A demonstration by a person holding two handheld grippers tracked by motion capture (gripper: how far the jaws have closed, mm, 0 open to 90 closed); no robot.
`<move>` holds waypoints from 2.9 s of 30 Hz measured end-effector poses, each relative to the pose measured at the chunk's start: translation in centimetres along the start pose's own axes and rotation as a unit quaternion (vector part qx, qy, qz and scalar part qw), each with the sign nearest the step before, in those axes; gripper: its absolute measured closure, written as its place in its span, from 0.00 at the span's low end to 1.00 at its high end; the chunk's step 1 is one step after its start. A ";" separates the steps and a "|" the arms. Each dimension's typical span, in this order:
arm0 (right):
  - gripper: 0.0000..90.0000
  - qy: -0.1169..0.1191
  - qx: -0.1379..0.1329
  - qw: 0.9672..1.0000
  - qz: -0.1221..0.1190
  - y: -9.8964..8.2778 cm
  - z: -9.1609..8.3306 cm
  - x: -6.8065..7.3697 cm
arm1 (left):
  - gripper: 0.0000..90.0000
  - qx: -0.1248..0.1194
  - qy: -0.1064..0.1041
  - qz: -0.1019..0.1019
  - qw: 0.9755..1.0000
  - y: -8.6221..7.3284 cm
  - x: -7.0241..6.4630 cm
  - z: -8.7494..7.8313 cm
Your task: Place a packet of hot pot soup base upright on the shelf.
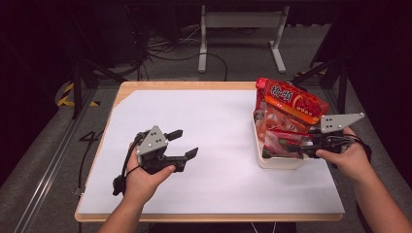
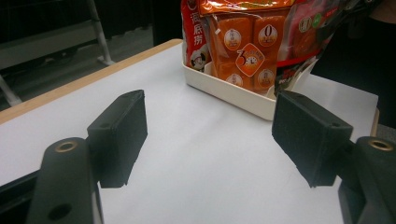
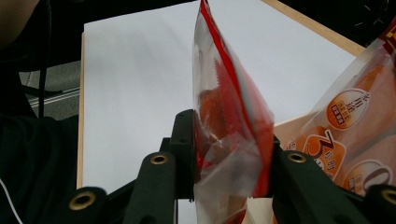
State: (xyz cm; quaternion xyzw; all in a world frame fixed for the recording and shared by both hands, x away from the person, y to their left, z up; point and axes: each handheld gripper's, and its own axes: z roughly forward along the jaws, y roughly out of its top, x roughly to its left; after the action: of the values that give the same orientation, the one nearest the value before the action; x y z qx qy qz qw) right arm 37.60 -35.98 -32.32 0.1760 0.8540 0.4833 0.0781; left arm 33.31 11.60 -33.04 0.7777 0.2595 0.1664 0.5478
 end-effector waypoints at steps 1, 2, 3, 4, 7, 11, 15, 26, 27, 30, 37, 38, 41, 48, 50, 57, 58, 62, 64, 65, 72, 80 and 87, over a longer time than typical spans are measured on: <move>0.77 0.001 0.000 1.000 0.000 0.0 0.1 0.0 | 0.31 0.000 0.000 0.000 1.000 0.0 0.0 0.0; 0.77 0.001 0.000 1.000 0.000 0.0 0.1 0.0 | 0.31 0.000 0.000 0.000 1.000 0.0 0.0 0.0; 0.77 0.001 0.001 1.000 -0.002 0.0 0.3 0.0 | 0.31 -0.001 0.000 0.000 1.000 0.0 0.1 0.0; 0.77 0.002 0.000 1.000 -0.001 0.0 0.4 0.0 | 0.31 -0.001 0.001 0.000 1.000 0.0 0.1 0.0; 0.77 0.004 -0.001 1.000 -0.001 -0.1 0.5 0.0 | 0.31 0.000 0.000 -0.003 1.000 -0.1 0.1 0.0; 0.77 0.003 -0.004 1.000 0.003 -0.2 0.6 -0.2 | 0.31 0.001 0.000 -0.002 1.000 -0.1 0.2 0.1; 0.77 -0.001 0.001 1.000 -0.006 0.0 0.9 -0.3 | 0.31 0.002 -0.001 -0.004 1.000 -0.1 0.2 0.1; 0.77 -0.010 0.024 1.000 -0.001 -1.4 1.8 -0.9 | 0.31 0.000 -0.002 -0.008 1.000 -0.2 0.4 0.1; 0.77 -0.010 0.023 1.000 0.006 -1.7 1.7 -1.0 | 0.31 0.000 -0.002 -0.010 1.000 -0.2 0.4 0.1; 0.76 -0.015 0.025 0.999 0.015 -2.5 1.2 -1.0 | 0.31 0.000 -0.002 -0.008 1.000 -0.2 0.5 0.1; 0.71 -0.030 0.034 0.999 0.020 -3.2 0.7 -0.9 | 0.30 0.000 -0.005 -0.014 1.000 -0.3 0.5 0.2; 0.70 -0.036 0.038 0.998 0.022 -3.5 0.5 -1.0 | 0.30 0.000 -0.005 -0.014 1.000 -0.3 0.5 0.2; 0.67 -0.043 0.046 0.998 0.028 -4.0 0.4 -1.0 | 0.30 0.000 -0.006 -0.017 1.000 -0.3 0.5 0.2; 0.58 -0.065 0.035 0.996 0.041 -4.4 -0.4 -1.2 | 0.30 0.001 -0.007 -0.018 1.000 -0.4 0.6 0.3; 0.53 -0.068 0.030 0.996 0.043 -4.3 -0.6 -1.2 | 0.30 0.003 -0.007 -0.019 1.000 -0.4 0.6 0.4; 0.38 -0.081 -0.011 0.995 0.049 -3.7 -1.1 -0.4 | 0.28 0.008 -0.004 -0.019 1.000 -0.8 0.7 0.3; 0.38 -0.081 -0.011 0.995 0.049 -3.7 -1.1 -0.4 | 0.27 0.008 -0.004 -0.019 1.000 -0.8 0.7 0.3; 0.33 -0.095 -0.047 0.993 0.049 -2.2 -1.5 0.9 | 0.26 0.014 -0.002 -0.020 1.000 -1.3 0.7 0.3; 0.31 -0.101 -0.066 0.992 0.049 -1.4 -1.6 1.6 | 0.24 0.013 -0.001 -0.021 1.000 -1.5 0.6 0.1; 0.31 -0.102 -0.071 0.991 0.049 -1.2 -1.6 1.9 | 0.24 0.014 0.000 -0.021 1.000 -1.7 0.5 -0.1; 0.30 -0.115 -0.092 0.988 0.044 0.7 -0.5 4.2 | 0.22 0.020 0.011 -0.021 1.000 -2.8 0.4 -1.1; 0.29 -0.138 -0.096 0.984 0.053 1.4 1.4 6.3 | 0.21 0.023 0.019 -0.026 0.999 -3.7 0.4 -2.1; 0.29 -0.144 -0.097 0.983 0.057 1.0 4.2 8.3 | 0.21 0.025 0.025 -0.043 0.998 -5.0 0.8 -2.8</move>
State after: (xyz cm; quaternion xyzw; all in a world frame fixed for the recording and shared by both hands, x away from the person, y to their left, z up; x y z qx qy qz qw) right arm 31.45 -29.05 -33.33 0.2836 0.7717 0.5370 0.1892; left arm 31.35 15.52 -36.80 0.7748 0.3104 0.1554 0.5283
